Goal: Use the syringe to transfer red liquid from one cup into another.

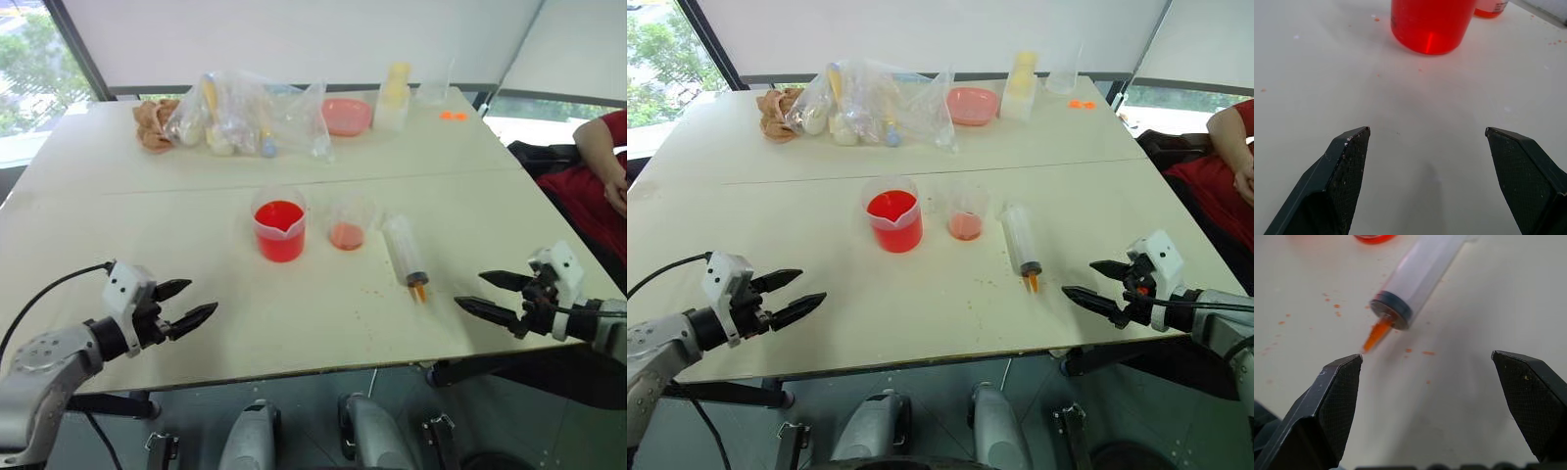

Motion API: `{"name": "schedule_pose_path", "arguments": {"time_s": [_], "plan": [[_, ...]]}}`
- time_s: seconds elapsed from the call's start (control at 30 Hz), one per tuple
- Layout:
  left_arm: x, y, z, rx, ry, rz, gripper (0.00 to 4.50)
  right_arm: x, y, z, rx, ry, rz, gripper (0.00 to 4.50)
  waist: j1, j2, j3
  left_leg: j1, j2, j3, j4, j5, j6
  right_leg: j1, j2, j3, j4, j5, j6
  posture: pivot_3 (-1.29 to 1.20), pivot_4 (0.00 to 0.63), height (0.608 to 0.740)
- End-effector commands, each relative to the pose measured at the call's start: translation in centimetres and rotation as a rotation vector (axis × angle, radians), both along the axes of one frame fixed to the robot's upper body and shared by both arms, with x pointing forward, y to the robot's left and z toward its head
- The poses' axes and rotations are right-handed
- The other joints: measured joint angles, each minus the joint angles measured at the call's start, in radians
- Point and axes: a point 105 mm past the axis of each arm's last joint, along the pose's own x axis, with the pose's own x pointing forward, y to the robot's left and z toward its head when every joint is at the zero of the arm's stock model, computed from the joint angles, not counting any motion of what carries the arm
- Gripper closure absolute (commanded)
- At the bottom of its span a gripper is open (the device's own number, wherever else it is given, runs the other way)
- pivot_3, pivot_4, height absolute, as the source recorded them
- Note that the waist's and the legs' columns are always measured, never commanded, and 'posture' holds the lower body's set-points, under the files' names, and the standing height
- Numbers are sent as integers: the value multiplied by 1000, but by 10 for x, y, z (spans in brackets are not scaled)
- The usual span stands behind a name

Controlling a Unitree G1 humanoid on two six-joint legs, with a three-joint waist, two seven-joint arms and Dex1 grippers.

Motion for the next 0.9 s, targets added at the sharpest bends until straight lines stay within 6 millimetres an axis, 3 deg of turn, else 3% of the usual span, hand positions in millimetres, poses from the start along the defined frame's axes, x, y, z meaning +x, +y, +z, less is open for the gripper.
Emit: {"name": "schedule_pose_path", "arguments": {"time_s": [0.03, 0.6, 0.8, 0.9], "plan": [[4, -3, 7, 21, -51, -9, 529, 2, 2, 9, -9, -39, 20, 74, 1, 0, 0, -1, 0, 0, 0, 0, 0, 0, 0, 0, 0, 0, 0, 0, 150, 740], [8, -8, 10, -17, -68, 4, 529, 14, -4, 7, -55, 10, -36, 74, 1, 0, 0, -1, 0, 0, 0, 0, 0, -1, 0, 0, 0, 0, 0, 0, 150, 740], [4, -12, 16, 32, -67, -68, 529, 43, 8, 53, 3, -50, -54, 74, -2, 0, 0, -2, 0, 1, 0, 0, 0, -2, 0, 0, 0, 0, 0, 0, 150, 740], [2, -13, 32, 67, -79, -135, 529, 58, 22, 62, -23, 36, -31, 74, -3, 0, 1, -2, 0, 1, 0, 0, 0, -3, 1, 0, 0, 1, -1, 0, 150, 740]]}}
